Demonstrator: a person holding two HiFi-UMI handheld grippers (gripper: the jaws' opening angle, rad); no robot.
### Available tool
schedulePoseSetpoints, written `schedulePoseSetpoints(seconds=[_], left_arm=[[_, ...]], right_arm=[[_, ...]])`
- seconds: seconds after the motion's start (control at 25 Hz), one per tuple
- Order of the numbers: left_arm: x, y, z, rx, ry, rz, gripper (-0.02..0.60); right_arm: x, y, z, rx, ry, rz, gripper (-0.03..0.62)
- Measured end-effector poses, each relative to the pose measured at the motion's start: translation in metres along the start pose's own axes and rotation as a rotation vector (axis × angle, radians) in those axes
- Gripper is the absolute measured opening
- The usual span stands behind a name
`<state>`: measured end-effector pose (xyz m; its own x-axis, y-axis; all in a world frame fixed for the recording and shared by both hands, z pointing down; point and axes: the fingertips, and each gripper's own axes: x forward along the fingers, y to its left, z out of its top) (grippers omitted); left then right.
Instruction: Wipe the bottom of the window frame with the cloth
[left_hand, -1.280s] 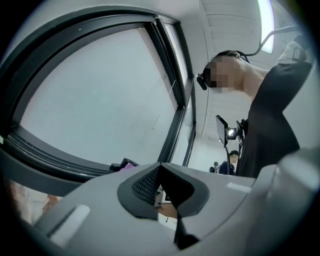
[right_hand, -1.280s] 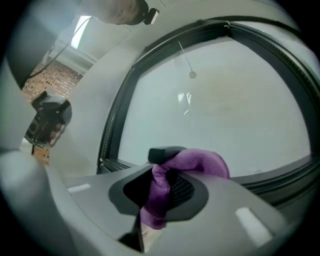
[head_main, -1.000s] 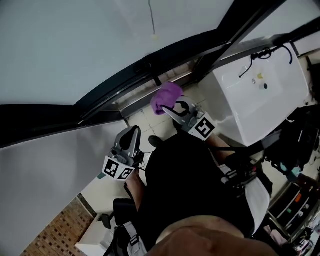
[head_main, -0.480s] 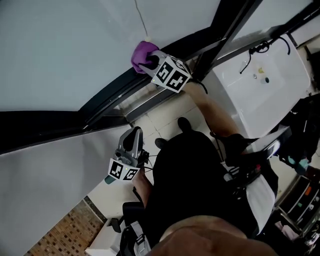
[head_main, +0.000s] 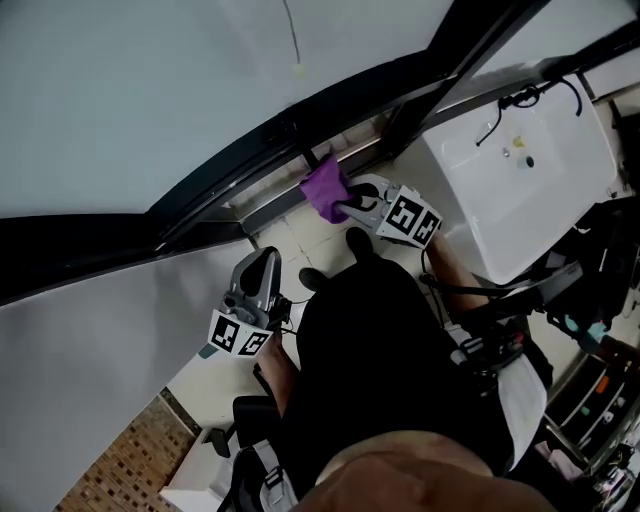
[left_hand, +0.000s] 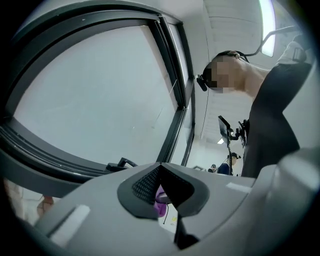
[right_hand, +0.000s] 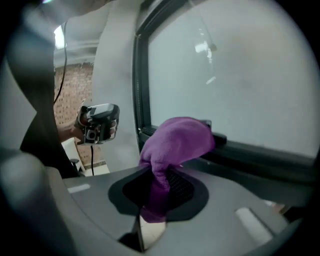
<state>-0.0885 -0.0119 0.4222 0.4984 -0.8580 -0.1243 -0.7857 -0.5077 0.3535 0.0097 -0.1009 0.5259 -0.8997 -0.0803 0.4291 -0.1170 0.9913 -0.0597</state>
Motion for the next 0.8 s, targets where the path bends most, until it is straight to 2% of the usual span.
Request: schedulePoseSetpoints(seconds=[0.04, 0.08, 0.2, 0.28, 0.32, 0.4, 0.48, 0.64, 0.8], left_arm=[[0.001, 0.001, -0.001, -0.003, 0.007, -0.003, 0.002], [0.002, 0.0, -0.002, -0.002, 0.013, -0.008, 0.002], [0.007, -0.007, 0.001, 0.013, 0.021, -0.024, 0.001], [0.01, -0.015, 0.002, 0.024, 0.023, -0.033, 0.002], [0.01, -0.019, 0.003, 0.03, 0.022, -0.037, 0.001], [0.009, -0.025, 0.005, 0.038, 0.02, -0.035, 0.002], [0.004, -0.025, 0.006, 0.041, 0.016, -0.017, 0.001], [-0.007, -0.016, 0.004, 0.029, 0.012, 0.023, 0.001], [-0.003, -0.011, 0.001, 0.021, 0.016, 0.02, 0.002]], right_arm=[[-0.003, -0.005, -0.009, 0.028, -0.018, -0.011, 0.063], [-0.007, -0.017, -0.005, 0.01, -0.052, -0.057, 0.063], [-0.013, -0.076, 0.05, -0.212, -0.151, -0.286, 0.063], [0.003, -0.121, 0.074, -0.329, -0.122, -0.401, 0.063], [0.016, -0.138, 0.079, -0.364, -0.086, -0.422, 0.063], [0.042, -0.15, 0.082, -0.441, -0.016, -0.382, 0.063], [0.058, -0.142, 0.078, -0.539, 0.015, -0.315, 0.063], [0.044, -0.113, 0.07, -0.613, -0.04, -0.195, 0.063], [0.015, -0.061, 0.046, -0.651, -0.059, -0.053, 0.063]])
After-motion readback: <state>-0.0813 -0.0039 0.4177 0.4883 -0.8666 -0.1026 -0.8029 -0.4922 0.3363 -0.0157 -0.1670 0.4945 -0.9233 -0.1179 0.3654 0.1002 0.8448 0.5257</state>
